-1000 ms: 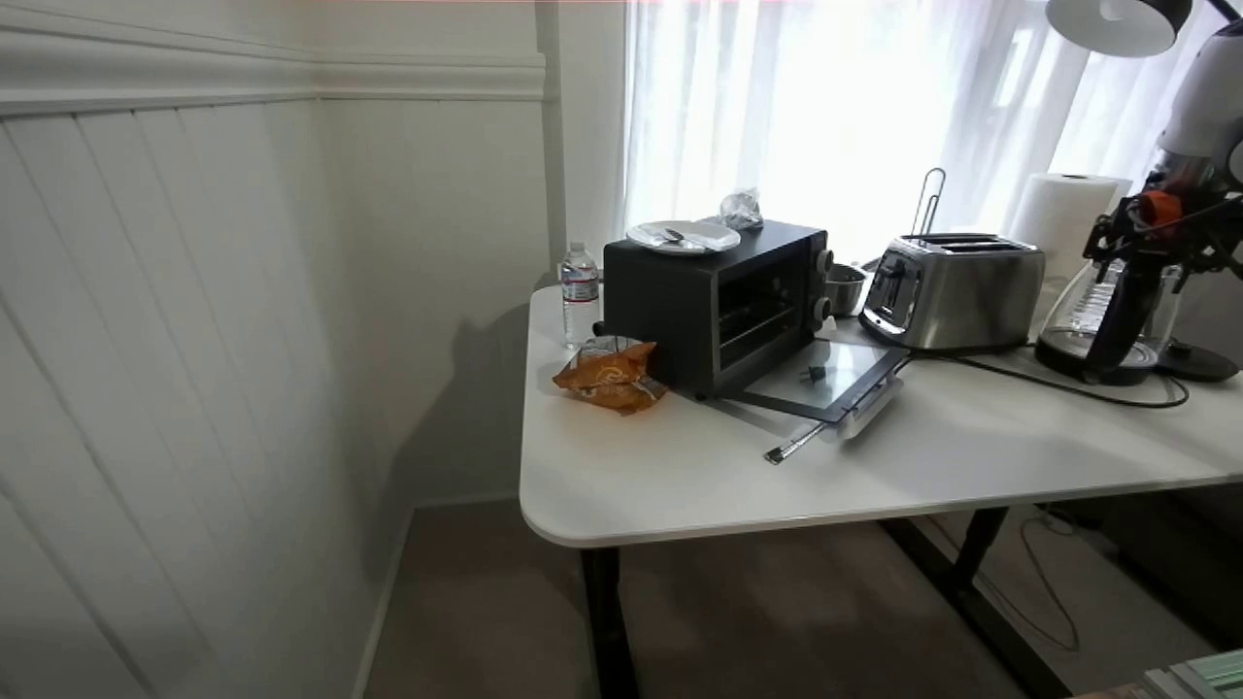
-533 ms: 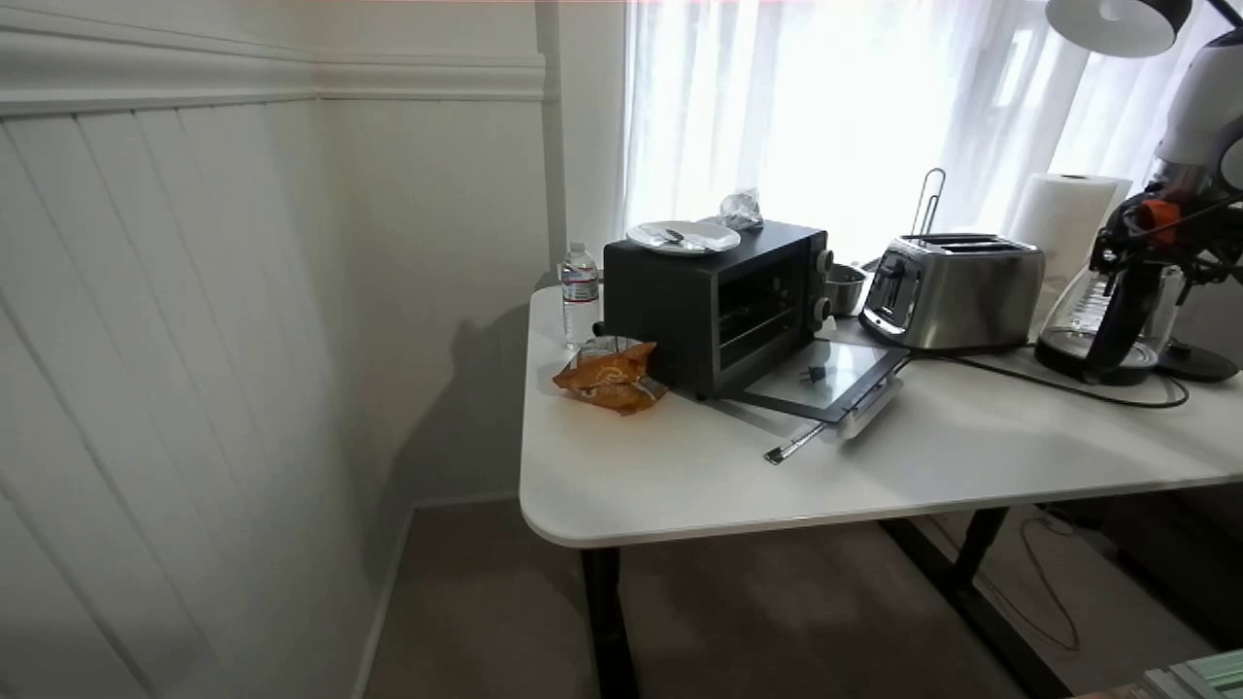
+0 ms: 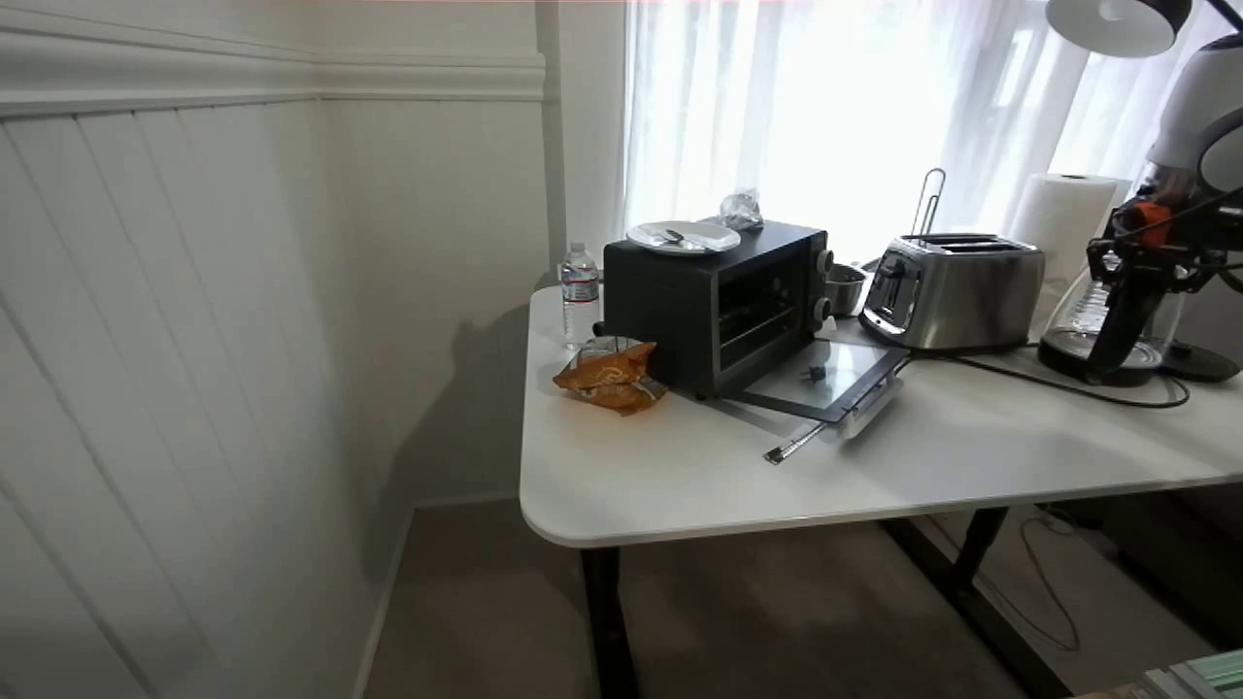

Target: Put the kettle on its electric base

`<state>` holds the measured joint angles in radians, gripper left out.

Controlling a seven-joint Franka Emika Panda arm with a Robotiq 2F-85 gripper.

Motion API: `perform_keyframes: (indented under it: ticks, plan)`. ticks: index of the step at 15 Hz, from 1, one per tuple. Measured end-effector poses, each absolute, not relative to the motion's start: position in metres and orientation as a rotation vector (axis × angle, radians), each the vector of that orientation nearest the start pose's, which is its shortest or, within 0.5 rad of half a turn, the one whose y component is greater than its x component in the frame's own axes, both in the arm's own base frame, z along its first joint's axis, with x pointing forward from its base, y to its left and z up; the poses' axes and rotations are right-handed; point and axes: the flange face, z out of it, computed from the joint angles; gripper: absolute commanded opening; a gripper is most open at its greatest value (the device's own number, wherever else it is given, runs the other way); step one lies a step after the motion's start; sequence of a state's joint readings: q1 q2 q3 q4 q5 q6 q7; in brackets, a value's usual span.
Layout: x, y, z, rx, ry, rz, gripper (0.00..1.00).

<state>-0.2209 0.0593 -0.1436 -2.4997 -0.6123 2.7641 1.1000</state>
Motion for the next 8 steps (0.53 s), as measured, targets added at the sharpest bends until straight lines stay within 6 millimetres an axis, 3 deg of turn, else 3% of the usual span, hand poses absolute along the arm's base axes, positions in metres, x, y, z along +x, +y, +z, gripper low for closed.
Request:
perform_keyframes:
  ticks: [8]
  plan:
    - [0.4605, -0.1505, 0.2778, -2.974, 1.426, -0.486, 0.18]
